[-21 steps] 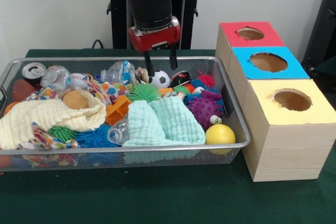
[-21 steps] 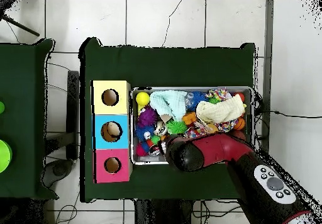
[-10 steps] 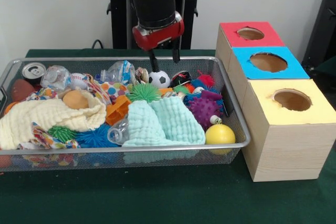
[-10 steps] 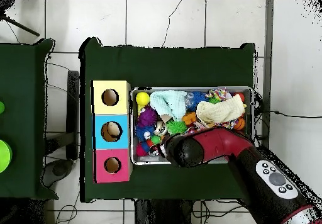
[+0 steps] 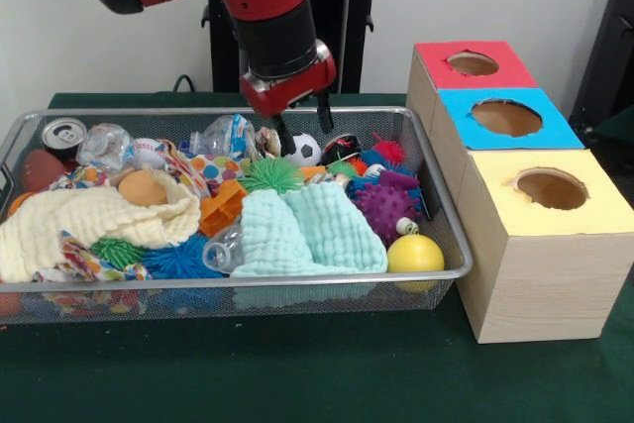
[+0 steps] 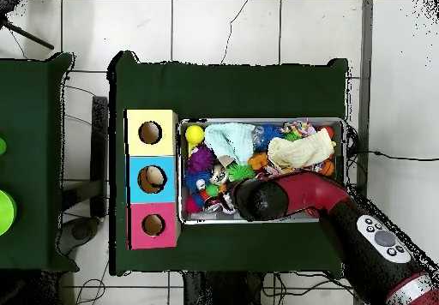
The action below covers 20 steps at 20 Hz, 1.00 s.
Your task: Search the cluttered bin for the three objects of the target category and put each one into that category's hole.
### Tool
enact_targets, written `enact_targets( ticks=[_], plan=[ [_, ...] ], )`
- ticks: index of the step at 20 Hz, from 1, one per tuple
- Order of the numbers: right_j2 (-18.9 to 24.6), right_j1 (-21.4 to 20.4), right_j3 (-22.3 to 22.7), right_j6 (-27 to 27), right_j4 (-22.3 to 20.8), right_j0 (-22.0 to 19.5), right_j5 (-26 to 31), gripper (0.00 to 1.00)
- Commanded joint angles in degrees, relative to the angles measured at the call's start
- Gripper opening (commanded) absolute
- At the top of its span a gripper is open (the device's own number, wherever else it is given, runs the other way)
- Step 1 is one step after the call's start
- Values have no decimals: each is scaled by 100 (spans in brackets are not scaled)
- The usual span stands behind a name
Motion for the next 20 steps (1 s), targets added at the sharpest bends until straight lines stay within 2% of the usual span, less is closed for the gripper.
enact_targets(
  ticks=[1, 4, 9, 14, 20],
  plan=[
    [237, 646, -892, -2091, -463, -214, 613, 100],
    [237, 749, -1004, -2175, -470, -274, 660, 100],
    [189, 486, -972, -2117, -430, -324, 920, 100],
    [41, 112, -654, -1703, -435, -399, 928, 100],
    [-159, -456, -181, -998, -434, -414, 669, 100]
  ],
)
